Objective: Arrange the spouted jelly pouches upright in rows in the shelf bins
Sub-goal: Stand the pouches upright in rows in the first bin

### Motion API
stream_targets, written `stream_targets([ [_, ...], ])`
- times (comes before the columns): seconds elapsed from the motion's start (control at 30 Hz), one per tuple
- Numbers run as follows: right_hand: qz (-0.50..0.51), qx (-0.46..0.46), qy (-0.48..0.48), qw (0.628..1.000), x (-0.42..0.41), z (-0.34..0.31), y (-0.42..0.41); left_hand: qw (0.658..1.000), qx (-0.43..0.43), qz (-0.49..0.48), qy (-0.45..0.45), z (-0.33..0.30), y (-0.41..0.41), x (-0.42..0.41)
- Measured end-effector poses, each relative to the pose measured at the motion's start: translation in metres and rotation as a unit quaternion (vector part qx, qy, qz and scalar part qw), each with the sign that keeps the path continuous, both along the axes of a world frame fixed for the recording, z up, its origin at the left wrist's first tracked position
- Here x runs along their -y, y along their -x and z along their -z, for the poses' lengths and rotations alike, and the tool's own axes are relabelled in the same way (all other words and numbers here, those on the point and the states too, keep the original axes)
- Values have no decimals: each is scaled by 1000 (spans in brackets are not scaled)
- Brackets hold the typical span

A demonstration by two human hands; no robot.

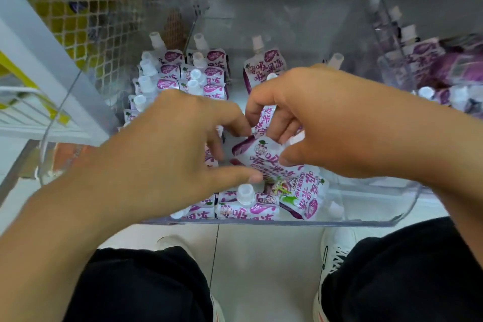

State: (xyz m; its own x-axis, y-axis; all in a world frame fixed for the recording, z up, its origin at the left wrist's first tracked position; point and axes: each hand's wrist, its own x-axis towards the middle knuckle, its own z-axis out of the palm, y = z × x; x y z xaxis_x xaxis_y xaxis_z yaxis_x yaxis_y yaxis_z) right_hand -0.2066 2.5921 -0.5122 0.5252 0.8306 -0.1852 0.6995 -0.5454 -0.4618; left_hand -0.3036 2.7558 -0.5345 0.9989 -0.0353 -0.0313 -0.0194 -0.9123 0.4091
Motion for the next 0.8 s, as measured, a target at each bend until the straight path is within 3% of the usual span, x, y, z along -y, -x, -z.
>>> stream_targets([
  [0.23,15,-65,-15,998,-2,-2,-4,1000,7,28,5,5,-10,4],
  [0.4,42,-112,-38,992,4,-8,-10,996,-46,70,-42,12,-9,-2],
  [0.5,6,1,97,995,13,-9,-8,989,-39,105,-99,14,-9,-3],
  [0.6,-73,25,284,956,16,4,7,979,-74,134,-137,20,-10,-5],
  [0.67,-90,55,335,936,13,15,12,984,-61,128,-109,23,-10,-9],
  [0.8,-93,87,313,941,10,41,11,985,-83,125,-85,21,-11,-13],
])
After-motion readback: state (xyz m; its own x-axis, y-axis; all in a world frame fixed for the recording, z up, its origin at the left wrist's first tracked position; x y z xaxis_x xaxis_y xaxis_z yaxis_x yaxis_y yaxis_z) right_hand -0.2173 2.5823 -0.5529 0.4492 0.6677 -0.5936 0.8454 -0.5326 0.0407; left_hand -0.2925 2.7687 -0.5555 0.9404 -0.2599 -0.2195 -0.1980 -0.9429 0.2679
